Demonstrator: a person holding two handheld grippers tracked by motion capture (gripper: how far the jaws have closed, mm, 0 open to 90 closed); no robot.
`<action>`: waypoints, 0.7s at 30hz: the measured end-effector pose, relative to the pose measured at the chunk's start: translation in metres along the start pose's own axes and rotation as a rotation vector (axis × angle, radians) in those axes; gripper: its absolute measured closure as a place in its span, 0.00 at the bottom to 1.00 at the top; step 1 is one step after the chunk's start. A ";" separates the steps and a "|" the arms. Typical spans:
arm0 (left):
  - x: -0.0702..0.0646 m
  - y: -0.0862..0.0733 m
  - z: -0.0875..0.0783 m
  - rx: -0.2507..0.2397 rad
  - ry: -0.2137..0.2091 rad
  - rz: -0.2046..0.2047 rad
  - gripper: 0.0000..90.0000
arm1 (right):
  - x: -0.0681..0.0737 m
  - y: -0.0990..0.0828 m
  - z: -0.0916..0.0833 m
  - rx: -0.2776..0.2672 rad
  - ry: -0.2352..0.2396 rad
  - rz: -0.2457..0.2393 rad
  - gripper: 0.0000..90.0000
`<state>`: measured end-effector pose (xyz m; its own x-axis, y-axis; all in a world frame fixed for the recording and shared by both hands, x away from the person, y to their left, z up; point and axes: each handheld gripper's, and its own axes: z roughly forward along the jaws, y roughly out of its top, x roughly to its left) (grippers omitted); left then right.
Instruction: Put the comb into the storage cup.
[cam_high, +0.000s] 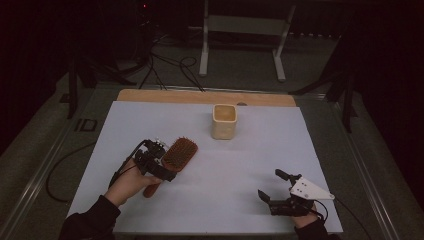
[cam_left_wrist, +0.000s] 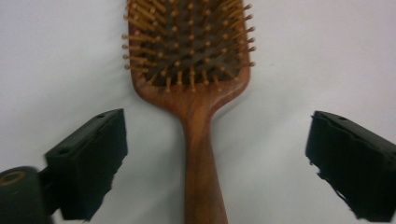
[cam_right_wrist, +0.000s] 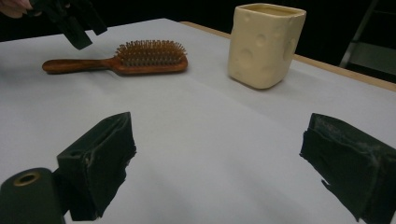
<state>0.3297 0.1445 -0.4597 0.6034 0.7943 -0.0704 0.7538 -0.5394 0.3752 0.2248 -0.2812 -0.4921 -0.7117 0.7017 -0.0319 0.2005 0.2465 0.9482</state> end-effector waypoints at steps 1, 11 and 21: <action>0.000 0.000 0.003 0.010 0.005 -0.002 0.01 | 0.000 0.000 0.000 0.001 -0.001 -0.001 0.09; 0.005 0.003 0.022 0.114 -0.007 -0.044 0.00 | 0.000 0.000 0.001 0.002 -0.002 -0.004 0.09; 0.008 0.012 0.029 0.179 -0.008 -0.044 0.19 | 0.000 0.000 0.001 0.003 -0.001 -0.004 0.09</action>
<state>0.3507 0.1368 -0.4824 0.5701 0.8166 -0.0903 0.8135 -0.5457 0.2009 0.2254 -0.2808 -0.4925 -0.7115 0.7018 -0.0359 0.1999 0.2512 0.9471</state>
